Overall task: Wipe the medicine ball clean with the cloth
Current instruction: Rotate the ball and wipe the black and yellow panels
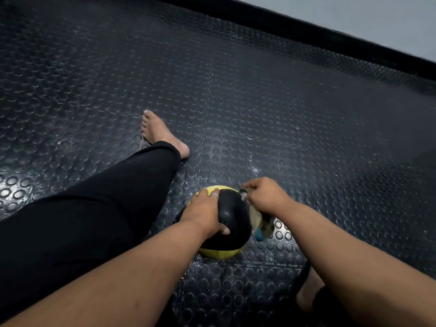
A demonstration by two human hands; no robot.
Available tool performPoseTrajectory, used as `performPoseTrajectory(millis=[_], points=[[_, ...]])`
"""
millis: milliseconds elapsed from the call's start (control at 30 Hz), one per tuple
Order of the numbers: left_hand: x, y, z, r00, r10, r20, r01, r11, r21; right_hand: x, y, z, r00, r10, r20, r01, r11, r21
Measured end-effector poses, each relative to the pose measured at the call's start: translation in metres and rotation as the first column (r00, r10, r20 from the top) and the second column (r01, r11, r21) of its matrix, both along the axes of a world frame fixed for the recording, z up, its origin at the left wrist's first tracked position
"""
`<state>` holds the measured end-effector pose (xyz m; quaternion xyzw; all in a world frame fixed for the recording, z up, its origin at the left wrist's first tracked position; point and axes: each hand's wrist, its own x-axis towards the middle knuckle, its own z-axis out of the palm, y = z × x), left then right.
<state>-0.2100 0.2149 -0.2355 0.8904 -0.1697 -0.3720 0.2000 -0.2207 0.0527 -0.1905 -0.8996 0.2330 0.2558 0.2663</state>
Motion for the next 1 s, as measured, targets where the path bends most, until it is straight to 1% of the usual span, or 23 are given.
performPoseTrajectory(millis=[33, 100, 200, 300, 367, 467, 533, 567, 633, 667, 700, 733, 767, 800, 833, 900, 933, 967, 1000], points=[[0.000, 0.000, 0.000, 1.000, 0.000, 0.001, 0.000, 1.000, 0.001, 0.004, 0.005, -0.002, 1.000, -0.023, 0.005, 0.023, 1.000, 0.004], [0.000, -0.001, 0.000, 1.000, 0.006, -0.001, -0.006, 1.000, 0.004, 0.004, 0.019, -0.010, 1.000, -0.007, 0.002, 0.006, 0.999, 0.033], [0.001, -0.001, -0.001, 0.999, 0.046, -0.026, -0.046, 0.999, 0.000, -0.009, 0.032, -0.017, 0.994, 0.103, 0.038, -0.103, 0.995, 0.005], [0.002, 0.000, 0.001, 0.998, 0.059, -0.039, -0.059, 0.998, 0.007, -0.026, 0.031, -0.013, 0.982, 0.174, 0.070, -0.174, 0.985, -0.007], [0.001, -0.001, 0.002, 0.998, 0.055, -0.034, -0.054, 0.998, 0.014, -0.035, 0.026, -0.007, 0.970, 0.238, 0.043, -0.239, 0.971, 0.015], [-0.001, -0.001, 0.003, 0.998, 0.053, -0.026, -0.053, 0.998, 0.017, -0.033, 0.016, 0.006, 0.957, 0.285, -0.063, -0.282, 0.958, 0.043], [0.001, 0.000, 0.003, 0.998, 0.056, -0.035, -0.056, 0.998, 0.018, -0.021, 0.008, 0.012, 0.962, 0.251, -0.104, -0.250, 0.968, 0.024], [0.003, 0.001, 0.002, 0.997, 0.063, -0.044, -0.062, 0.998, 0.017, -0.012, 0.003, 0.011, 0.980, 0.185, -0.080, -0.185, 0.983, 0.007], [0.005, 0.002, 0.002, 0.996, 0.066, -0.060, -0.065, 0.998, 0.021, 0.005, -0.006, 0.004, 1.000, -0.025, -0.001, 0.025, 1.000, 0.002], [0.005, 0.001, 0.002, 0.997, 0.059, -0.058, -0.058, 0.998, 0.024, 0.012, -0.008, -0.001, 0.995, -0.100, 0.009, 0.100, 0.995, 0.002], [0.005, 0.000, 0.002, 0.997, 0.049, -0.053, -0.047, 0.999, 0.027, 0.018, -0.010, -0.006, 0.989, -0.146, -0.014, 0.146, 0.989, 0.007], [0.004, -0.001, 0.002, 0.998, 0.040, -0.047, -0.039, 0.999, 0.030, 0.022, -0.008, -0.009, 0.987, -0.149, -0.061, 0.149, 0.989, -0.002], [0.004, -0.002, 0.002, 0.998, 0.038, -0.042, -0.037, 0.999, 0.031, 0.023, -0.006, -0.015, 0.987, -0.118, -0.111, 0.118, 0.993, -0.003], [0.003, -0.003, 0.001, 0.998, 0.043, -0.040, -0.042, 0.999, 0.030, 0.023, 0.000, -0.018, 0.981, -0.115, -0.157, 0.120, 0.993, 0.023], [0.003, -0.003, 0.000, 0.998, 0.051, -0.039, -0.050, 0.998, 0.027, 0.022, 0.004, -0.024, 0.981, -0.108, -0.163, 0.114, 0.993, 0.028], [0.002, -0.003, -0.001, 0.997, 0.067, -0.037, -0.066, 0.998, 0.023, 0.018, 0.012, -0.024, 0.987, -0.088, -0.134, 0.093, 0.995, 0.036], [0.001, -0.003, -0.002, 0.997, 0.072, -0.036, -0.071, 0.997, 0.021, 0.012, 0.014, -0.024, 0.994, -0.050, -0.094, 0.052, 0.998, 0.021], [-0.001, -0.004, -0.003, 0.997, 0.075, -0.034, -0.074, 0.997, 0.020, 0.008, 0.016, -0.023, 0.992, -0.092, -0.083, 0.095, 0.995, 0.034], [-0.002, -0.004, -0.003, 0.997, 0.077, -0.030, -0.076, 0.997, 0.019, 0.004, 0.016, -0.023, 0.993, -0.103, -0.062, 0.105, 0.994, 0.038]])
